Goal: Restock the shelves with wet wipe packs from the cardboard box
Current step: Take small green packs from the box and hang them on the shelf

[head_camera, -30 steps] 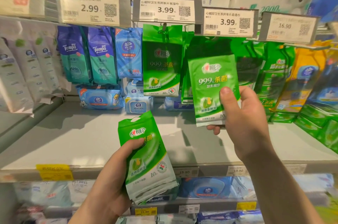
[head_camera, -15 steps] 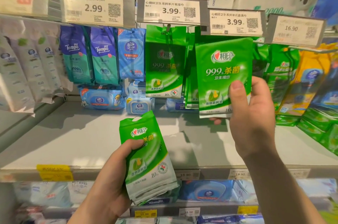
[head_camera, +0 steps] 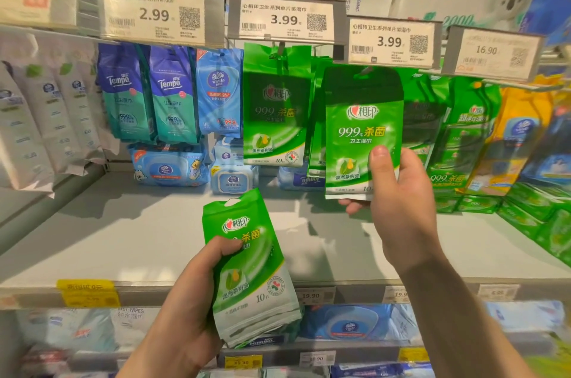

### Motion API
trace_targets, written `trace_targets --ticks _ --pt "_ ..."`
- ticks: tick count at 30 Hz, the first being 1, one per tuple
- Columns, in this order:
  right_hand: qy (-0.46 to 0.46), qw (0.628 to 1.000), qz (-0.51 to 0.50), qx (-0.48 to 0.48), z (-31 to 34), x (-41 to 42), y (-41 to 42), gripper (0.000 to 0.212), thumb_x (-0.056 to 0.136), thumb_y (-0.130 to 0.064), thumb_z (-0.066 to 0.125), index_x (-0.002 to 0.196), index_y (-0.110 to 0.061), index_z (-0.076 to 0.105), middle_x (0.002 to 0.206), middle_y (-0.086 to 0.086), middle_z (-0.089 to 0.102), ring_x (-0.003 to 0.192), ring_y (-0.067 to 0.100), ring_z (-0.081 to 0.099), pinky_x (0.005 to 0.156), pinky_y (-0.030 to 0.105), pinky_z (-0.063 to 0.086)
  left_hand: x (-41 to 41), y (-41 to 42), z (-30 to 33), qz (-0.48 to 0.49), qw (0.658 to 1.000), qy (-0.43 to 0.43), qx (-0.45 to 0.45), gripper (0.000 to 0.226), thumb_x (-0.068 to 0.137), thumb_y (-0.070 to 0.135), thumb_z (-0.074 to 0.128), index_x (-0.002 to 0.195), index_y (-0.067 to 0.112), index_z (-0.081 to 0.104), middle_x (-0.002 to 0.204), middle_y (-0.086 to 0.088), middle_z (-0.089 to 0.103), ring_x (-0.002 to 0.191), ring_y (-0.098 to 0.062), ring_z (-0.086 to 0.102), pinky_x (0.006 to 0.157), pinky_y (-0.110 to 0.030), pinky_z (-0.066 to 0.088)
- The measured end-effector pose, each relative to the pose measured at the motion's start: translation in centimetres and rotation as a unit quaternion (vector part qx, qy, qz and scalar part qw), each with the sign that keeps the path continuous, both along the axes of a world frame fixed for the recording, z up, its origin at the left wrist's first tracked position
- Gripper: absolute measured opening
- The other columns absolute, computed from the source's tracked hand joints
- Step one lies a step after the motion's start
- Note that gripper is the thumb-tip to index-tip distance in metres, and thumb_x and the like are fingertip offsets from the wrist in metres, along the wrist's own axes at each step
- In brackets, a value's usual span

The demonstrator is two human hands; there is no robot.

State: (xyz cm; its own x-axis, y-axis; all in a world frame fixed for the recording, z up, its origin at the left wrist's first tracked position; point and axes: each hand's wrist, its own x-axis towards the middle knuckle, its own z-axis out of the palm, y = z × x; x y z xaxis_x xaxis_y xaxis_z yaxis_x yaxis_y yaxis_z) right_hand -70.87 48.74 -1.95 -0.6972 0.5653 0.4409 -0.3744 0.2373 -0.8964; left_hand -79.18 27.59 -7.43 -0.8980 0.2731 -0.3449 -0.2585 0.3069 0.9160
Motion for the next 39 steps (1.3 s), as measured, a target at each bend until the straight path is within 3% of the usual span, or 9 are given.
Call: trace_targets --ticks 7,12,14,15,17,21,28,31,39 --pt "-0.013 1.0 0.002 -0.009 -0.2 -1.8 0.0 0.023 0.106 -0.038 0.05 0.105 -0.016 0.054 0.086 0.004 0.076 0.062 0.027 0.072 0.055 0.041 0.06 0.4 0.3 0.9 -0.049 0.981 0.069 -0.173 0.046 0.106 0.006 0.028 0.146 -0.014 0.016 0.158 -0.026 0.019 0.146 -0.031 0.027 0.106 -0.026 0.021" --pt "-0.067 0.996 0.026 -0.049 -1.1 -1.7 0.4 0.039 0.102 -0.048 0.051 0.113 -0.01 0.05 0.085 0.007 0.067 0.056 0.026 0.067 0.05 0.033 0.053 1.6 -0.8 0.5 0.048 0.996 0.011 0.077 0.045 0.106 0.004 0.022 0.145 -0.016 0.013 0.156 -0.032 0.018 0.145 -0.027 0.031 0.102 -0.023 0.024" --pt "-0.087 0.994 0.041 -0.049 -1.8 -1.5 0.5 0.036 0.103 -0.047 0.051 0.098 -0.011 0.052 0.077 0.013 0.066 0.055 0.028 0.063 0.051 0.035 0.05 1.9 -1.1 1.2 0.065 0.975 -0.108 0.182 0.031 0.104 -0.002 0.031 0.121 -0.024 0.047 0.109 -0.046 0.06 0.107 -0.011 0.068 0.091 -0.025 0.038" --pt "-0.1 0.992 0.05 -0.053 -2.2 -1.3 0.4 0.035 0.104 -0.045 0.051 0.096 -0.012 0.053 0.074 0.014 0.065 0.055 0.028 0.061 0.05 0.034 0.049 2.6 -0.4 1.7 0.028 0.982 -0.111 0.151 0.017 0.099 -0.01 0.043 0.09 -0.014 0.057 0.064 -0.035 0.065 0.064 -0.003 0.071 0.076 -0.026 0.051" --pt "-0.138 0.987 0.06 -0.051 -3.0 -1.0 0.2 0.036 0.103 -0.046 0.052 0.1 -0.01 0.057 0.074 0.014 0.064 0.055 0.027 0.059 0.045 0.033 0.046 3.4 0.1 2.0 0.046 0.977 -0.093 0.185 0.019 0.073 -0.017 0.063 0.065 -0.006 0.051 0.033 -0.013 0.053 0.025 -0.012 0.054 0.032 -0.021 0.043" --pt "-0.252 0.965 0.076 -0.004 -4.6 -0.1 -0.6 0.046 0.101 -0.051 0.052 0.103 -0.006 0.059 0.07 0.009 0.066 0.053 0.025 0.06 0.042 0.032 0.043 3.5 0.2 0.6 0.09 0.949 -0.113 0.282 0.027 0.097 -0.008 0.038 0.074 -0.007 0.053 0.041 -0.014 0.06 0.029 -0.017 0.058 0.027 -0.018 0.038" --pt "-0.375 0.892 0.239 0.077 -5.1 2.0 -3.4 0.074 0.079 -0.081 0.052 0.097 -0.01 0.061 0.071 0.023 0.063 0.054 0.03 0.061 0.047 0.032 0.043 5.6 -0.8 -1.1 0.017 0.925 -0.143 0.352 0.06 0.067 0.011 0.076 0.124 -0.001 0.062 0.116 -0.029 0.067 0.103 -0.045 0.066 0.088 -0.051 0.054" --pt "-0.393 0.87 0.264 0.141 -4.7 2.5 -4.2 0.074 0.065 -0.082 0.062 0.094 -0.014 0.06 0.073 0.014 0.071 0.056 0.025 0.064 0.05 0.035 0.047 5.6 -0.6 -0.9 0.041 0.928 -0.12 0.351 0.057 0.068 0.015 0.075 0.121 -0.002 0.062 0.111 -0.031 0.068 0.091 -0.043 0.067 0.08 -0.049 0.056" --pt "-0.388 0.874 0.281 0.085 -4.3 2.4 -5.3 0.036 0.1 -0.04 0.061 0.116 -0.008 0.053 0.116 0.011 0.064 0.052 0.027 0.063 0.05 0.037 0.052 5.7 -1.3 -0.6 0.061 0.944 -0.072 0.315 0.042 0.08 0.034 0.07 0.111 0.006 0.07 0.101 -0.02 0.075 0.085 -0.034 0.074 0.07 -0.037 0.06"
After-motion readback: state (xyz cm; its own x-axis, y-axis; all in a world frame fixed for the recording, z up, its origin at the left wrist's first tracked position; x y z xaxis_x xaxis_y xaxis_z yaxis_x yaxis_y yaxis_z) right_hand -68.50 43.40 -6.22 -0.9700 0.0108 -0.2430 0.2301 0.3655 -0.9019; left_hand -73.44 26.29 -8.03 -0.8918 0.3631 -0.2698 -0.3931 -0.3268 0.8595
